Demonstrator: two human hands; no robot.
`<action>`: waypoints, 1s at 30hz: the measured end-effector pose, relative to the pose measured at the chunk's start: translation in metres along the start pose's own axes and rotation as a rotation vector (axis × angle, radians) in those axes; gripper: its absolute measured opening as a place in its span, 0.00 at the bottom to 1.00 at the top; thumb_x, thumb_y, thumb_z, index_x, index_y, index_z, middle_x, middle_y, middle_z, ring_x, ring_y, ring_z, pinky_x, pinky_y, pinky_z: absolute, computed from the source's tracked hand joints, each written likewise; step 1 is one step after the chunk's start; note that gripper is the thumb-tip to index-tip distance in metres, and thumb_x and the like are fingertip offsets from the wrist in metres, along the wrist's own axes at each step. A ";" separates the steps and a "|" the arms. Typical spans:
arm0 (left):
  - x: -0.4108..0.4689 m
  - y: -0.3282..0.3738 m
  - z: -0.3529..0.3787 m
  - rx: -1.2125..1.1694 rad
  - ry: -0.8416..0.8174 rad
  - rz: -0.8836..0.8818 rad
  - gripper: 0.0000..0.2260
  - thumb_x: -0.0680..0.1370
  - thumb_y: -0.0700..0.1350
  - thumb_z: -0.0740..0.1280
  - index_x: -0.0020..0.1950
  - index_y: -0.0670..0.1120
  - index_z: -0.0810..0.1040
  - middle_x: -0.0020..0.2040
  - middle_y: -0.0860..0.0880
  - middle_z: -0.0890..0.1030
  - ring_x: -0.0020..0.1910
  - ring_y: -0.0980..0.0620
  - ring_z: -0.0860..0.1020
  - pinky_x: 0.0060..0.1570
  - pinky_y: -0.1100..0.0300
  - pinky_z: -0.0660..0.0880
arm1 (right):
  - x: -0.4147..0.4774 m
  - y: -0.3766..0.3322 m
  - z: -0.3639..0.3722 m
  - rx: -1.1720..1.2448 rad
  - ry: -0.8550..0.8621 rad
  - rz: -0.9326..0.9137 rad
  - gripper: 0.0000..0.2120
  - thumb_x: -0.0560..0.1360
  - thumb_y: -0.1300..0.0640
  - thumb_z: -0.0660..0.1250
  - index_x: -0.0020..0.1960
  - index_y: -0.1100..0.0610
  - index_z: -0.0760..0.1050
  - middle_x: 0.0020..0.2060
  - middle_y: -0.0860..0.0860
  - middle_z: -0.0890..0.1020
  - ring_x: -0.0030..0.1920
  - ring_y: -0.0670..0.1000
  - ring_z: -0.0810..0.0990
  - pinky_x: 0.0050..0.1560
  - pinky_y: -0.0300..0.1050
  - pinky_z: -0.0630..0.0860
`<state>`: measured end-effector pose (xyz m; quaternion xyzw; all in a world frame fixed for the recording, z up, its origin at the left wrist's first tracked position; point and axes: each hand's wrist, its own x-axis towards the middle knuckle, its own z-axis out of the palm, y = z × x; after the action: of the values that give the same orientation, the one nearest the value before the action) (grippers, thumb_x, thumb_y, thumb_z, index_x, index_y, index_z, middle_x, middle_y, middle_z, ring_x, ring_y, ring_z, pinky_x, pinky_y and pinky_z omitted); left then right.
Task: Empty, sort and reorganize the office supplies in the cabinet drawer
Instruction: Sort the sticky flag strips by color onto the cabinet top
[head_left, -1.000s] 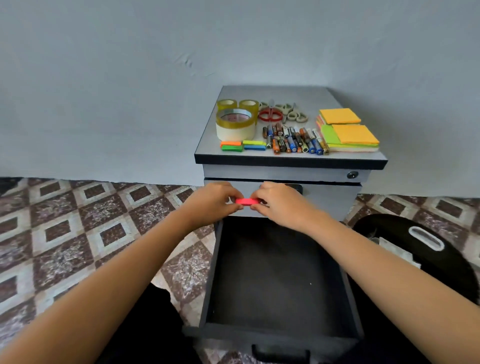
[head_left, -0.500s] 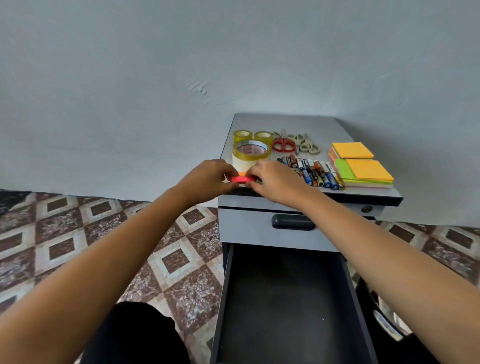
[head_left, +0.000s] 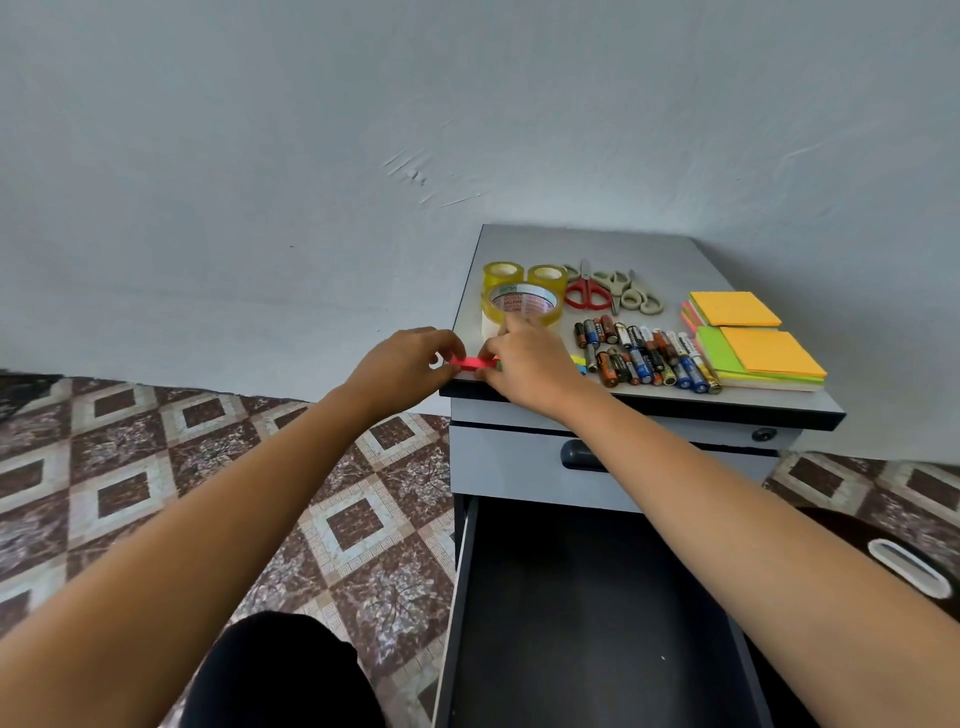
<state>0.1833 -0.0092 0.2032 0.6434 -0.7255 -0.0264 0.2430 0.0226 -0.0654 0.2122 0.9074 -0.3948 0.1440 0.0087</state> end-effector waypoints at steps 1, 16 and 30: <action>0.000 -0.001 0.002 0.005 -0.006 0.003 0.07 0.78 0.44 0.64 0.54 0.47 0.79 0.51 0.50 0.80 0.49 0.50 0.77 0.49 0.56 0.74 | 0.000 0.000 0.002 0.012 -0.010 0.010 0.16 0.77 0.48 0.63 0.59 0.56 0.78 0.58 0.55 0.72 0.61 0.56 0.68 0.55 0.50 0.69; 0.006 -0.003 -0.001 -0.006 -0.054 -0.020 0.07 0.77 0.45 0.66 0.53 0.47 0.80 0.52 0.49 0.78 0.47 0.50 0.77 0.51 0.55 0.75 | -0.004 0.011 0.007 0.188 0.058 0.033 0.11 0.75 0.52 0.68 0.54 0.54 0.79 0.48 0.50 0.69 0.56 0.53 0.70 0.55 0.51 0.71; -0.002 -0.003 0.002 0.009 0.007 -0.040 0.16 0.77 0.47 0.66 0.65 0.49 0.74 0.59 0.47 0.77 0.57 0.49 0.75 0.53 0.58 0.71 | -0.017 0.019 0.003 0.260 0.109 0.027 0.14 0.75 0.53 0.68 0.60 0.54 0.77 0.53 0.53 0.74 0.57 0.52 0.71 0.55 0.47 0.71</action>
<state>0.1851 -0.0087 0.1998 0.6589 -0.7117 -0.0257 0.2423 -0.0013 -0.0665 0.2034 0.8863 -0.3839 0.2430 -0.0893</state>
